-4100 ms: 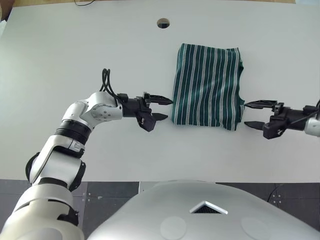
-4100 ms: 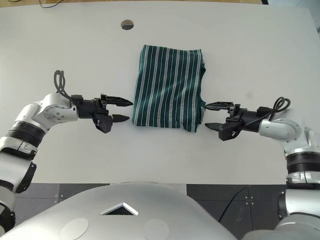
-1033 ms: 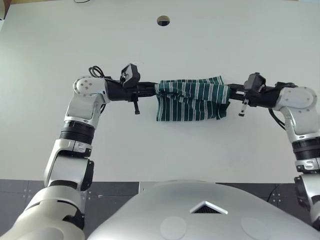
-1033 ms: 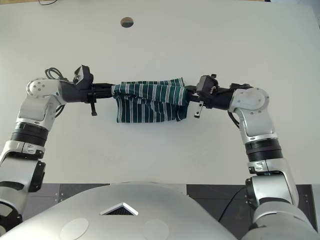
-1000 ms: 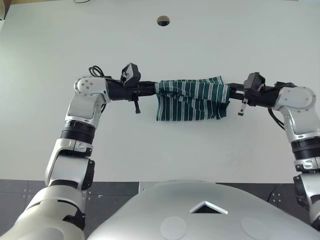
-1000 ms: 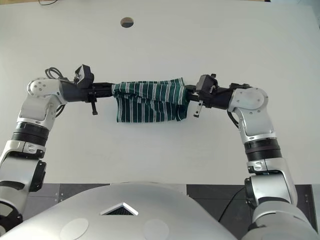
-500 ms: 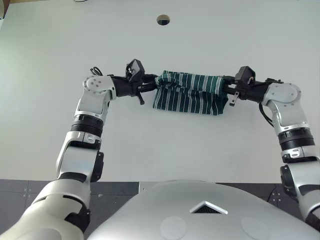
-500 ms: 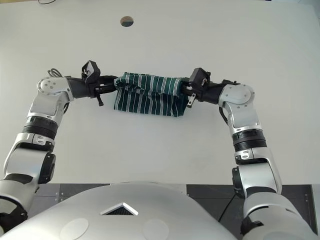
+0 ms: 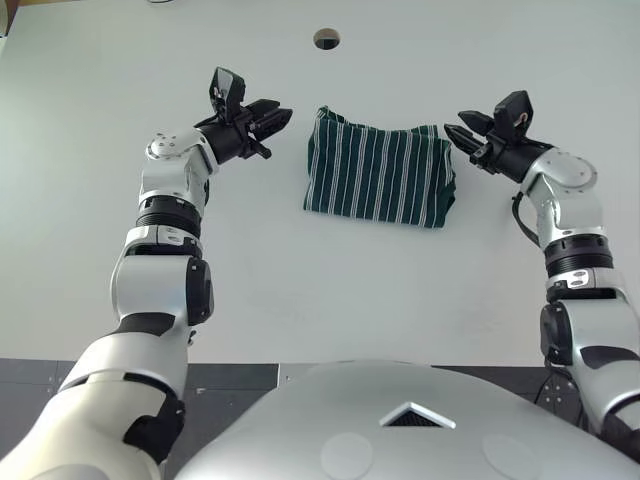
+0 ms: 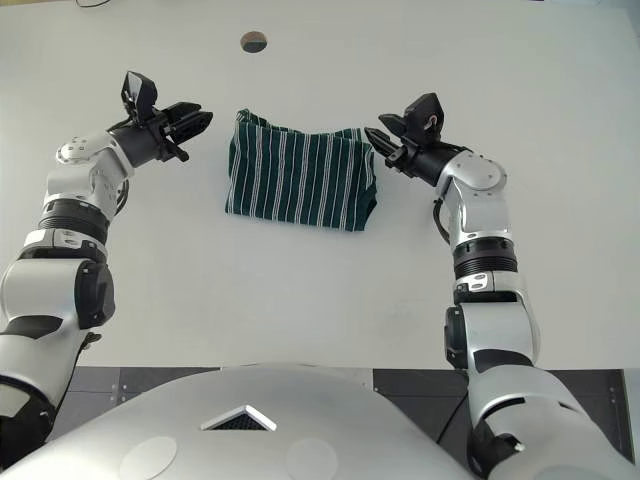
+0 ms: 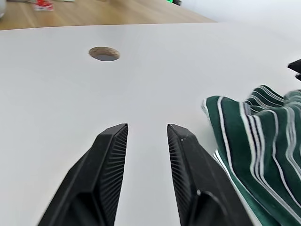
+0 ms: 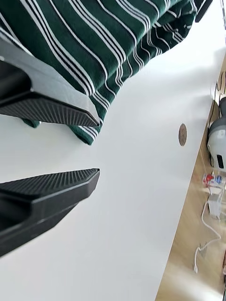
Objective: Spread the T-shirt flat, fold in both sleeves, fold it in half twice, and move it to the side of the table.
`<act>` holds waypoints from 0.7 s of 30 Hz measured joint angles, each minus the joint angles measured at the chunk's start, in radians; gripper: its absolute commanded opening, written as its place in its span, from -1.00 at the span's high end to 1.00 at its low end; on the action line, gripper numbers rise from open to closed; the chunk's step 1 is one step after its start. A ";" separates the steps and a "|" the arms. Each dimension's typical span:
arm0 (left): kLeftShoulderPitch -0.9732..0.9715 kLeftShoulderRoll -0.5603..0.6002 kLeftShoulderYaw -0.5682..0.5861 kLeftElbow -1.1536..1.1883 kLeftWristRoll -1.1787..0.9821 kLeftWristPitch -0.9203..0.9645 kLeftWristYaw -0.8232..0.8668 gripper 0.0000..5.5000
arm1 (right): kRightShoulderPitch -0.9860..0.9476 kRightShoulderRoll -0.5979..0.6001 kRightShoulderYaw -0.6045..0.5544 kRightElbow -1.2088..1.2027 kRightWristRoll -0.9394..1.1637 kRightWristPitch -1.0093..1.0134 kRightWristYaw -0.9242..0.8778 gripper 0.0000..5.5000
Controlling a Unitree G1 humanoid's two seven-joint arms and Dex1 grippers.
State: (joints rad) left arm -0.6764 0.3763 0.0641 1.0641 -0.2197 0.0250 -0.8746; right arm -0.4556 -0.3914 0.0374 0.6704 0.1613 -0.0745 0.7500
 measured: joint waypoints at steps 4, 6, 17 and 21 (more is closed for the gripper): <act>-0.001 0.001 0.045 0.005 -0.014 -0.008 0.003 0.44 | 0.059 0.018 0.046 -0.169 -0.046 -0.356 0.026 0.40; -0.004 0.000 0.073 0.009 -0.029 -0.020 0.025 0.44 | 0.093 0.040 0.111 -0.229 -0.081 -0.562 0.058 0.40; -0.006 -0.012 0.126 0.017 -0.049 -0.033 0.025 0.44 | -0.067 0.183 0.254 0.154 -0.346 -0.622 -0.114 0.40; -0.005 -0.013 0.133 0.018 -0.050 -0.033 0.023 0.44 | -0.127 0.222 0.248 0.310 -0.336 -0.532 -0.110 0.40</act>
State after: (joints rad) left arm -0.6810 0.3628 0.1971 1.0824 -0.2696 -0.0085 -0.8517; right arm -0.5826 -0.1694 0.2852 0.9800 -0.1750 -0.6065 0.6401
